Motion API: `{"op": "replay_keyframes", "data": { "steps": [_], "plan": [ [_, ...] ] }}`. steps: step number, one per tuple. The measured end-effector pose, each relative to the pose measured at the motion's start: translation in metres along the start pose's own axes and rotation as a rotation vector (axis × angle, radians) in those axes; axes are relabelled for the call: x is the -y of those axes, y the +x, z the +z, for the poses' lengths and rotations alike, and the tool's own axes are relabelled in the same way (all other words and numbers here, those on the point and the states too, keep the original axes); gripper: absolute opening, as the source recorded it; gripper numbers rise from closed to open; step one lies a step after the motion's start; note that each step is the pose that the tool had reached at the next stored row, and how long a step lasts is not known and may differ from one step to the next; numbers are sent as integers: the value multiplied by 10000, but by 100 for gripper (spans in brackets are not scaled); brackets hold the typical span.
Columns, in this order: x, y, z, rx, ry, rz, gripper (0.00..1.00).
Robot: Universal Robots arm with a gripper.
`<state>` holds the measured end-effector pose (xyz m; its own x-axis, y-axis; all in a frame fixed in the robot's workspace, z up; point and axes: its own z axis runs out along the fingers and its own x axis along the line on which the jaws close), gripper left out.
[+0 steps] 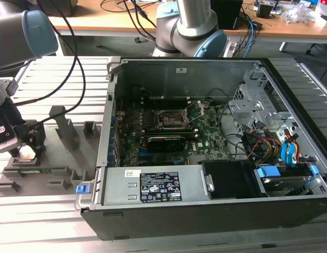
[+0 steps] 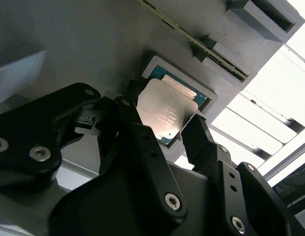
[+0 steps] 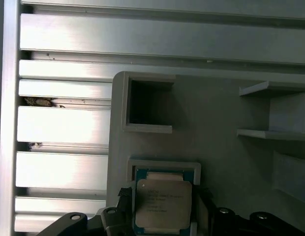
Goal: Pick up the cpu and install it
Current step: 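Pick up the cpu and move it towards the insertion slot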
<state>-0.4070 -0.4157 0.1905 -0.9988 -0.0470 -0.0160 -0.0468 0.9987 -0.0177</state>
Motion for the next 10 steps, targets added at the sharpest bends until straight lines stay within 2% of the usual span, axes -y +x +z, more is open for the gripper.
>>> {"op": "replay_keyframes", "data": {
  "steps": [2, 4, 10],
  "plan": [
    [0, 0, 0, -8, -1, -1, 62],
    [0, -2, 1, -70, -5, -3, 62],
    [0, -10, 2, -79, -4, -2, 62]
  ]
}}
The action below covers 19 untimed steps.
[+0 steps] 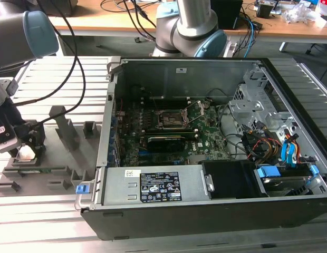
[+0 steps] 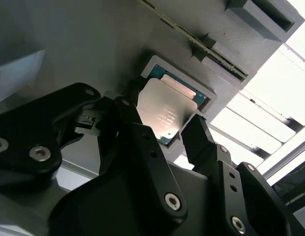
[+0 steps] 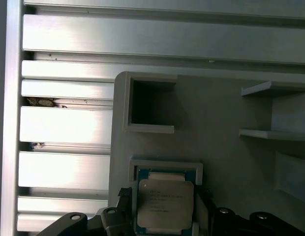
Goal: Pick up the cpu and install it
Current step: 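Pick up the cpu and move it towards the insertion slot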
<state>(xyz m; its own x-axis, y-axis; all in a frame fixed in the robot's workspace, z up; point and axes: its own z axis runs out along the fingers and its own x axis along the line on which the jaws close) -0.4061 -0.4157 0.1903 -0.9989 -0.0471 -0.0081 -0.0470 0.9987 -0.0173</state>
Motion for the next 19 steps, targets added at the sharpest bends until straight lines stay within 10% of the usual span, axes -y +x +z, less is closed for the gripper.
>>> {"op": "replay_keyframes", "data": {
  "steps": [19],
  "plan": [
    [1, -14, 7, -2, 1, 0, 55]
  ]
}}
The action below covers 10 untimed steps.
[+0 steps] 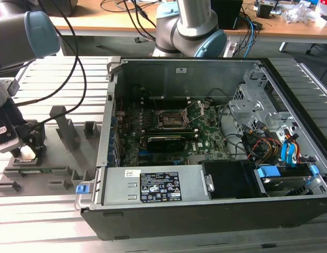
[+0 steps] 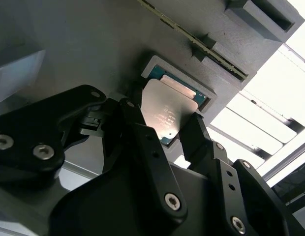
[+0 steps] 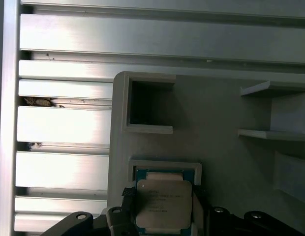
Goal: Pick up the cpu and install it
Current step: 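Pick up the cpu and move it towards the insertion slot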
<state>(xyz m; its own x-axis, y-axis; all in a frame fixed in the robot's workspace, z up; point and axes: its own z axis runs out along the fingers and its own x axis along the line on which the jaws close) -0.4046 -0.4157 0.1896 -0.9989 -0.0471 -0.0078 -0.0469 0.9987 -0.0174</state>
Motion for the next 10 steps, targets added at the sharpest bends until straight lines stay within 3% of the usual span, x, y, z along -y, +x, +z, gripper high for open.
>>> {"op": "replay_keyframes", "data": {
  "steps": [4, 10],
  "plan": [
    [0, -1, -2, 3, -1, 0, 55],
    [2, -1, -154, 0, 0, 1, 55]
  ]
}}
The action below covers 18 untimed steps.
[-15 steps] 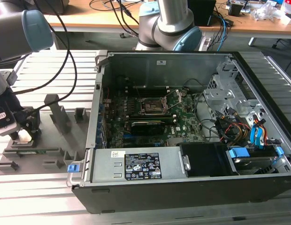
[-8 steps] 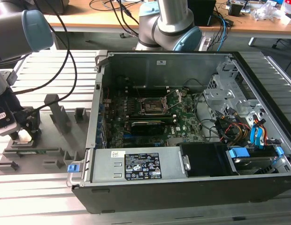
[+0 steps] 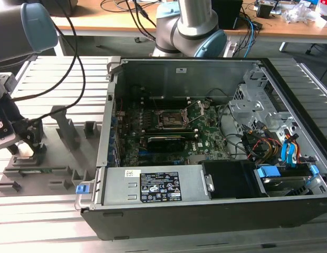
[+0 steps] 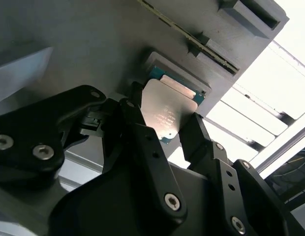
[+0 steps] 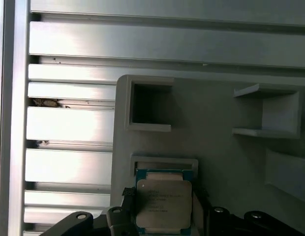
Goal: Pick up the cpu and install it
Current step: 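Pick up the cpu and move it towards the insertion slot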
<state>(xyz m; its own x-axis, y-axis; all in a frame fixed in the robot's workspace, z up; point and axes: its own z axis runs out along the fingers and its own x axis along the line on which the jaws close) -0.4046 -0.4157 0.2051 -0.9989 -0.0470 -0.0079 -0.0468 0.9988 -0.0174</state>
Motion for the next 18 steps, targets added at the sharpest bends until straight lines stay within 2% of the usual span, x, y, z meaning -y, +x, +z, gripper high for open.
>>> {"op": "replay_keyframes", "data": {
  "steps": [11, 16, 18],
  "plan": [
    [3, -1, -165, -1, 0, 0, 55],
    [6, -3, -341, 0, 0, 0, 55],
    [6, -3, -374, 0, 0, 0, 55]
  ]
}}
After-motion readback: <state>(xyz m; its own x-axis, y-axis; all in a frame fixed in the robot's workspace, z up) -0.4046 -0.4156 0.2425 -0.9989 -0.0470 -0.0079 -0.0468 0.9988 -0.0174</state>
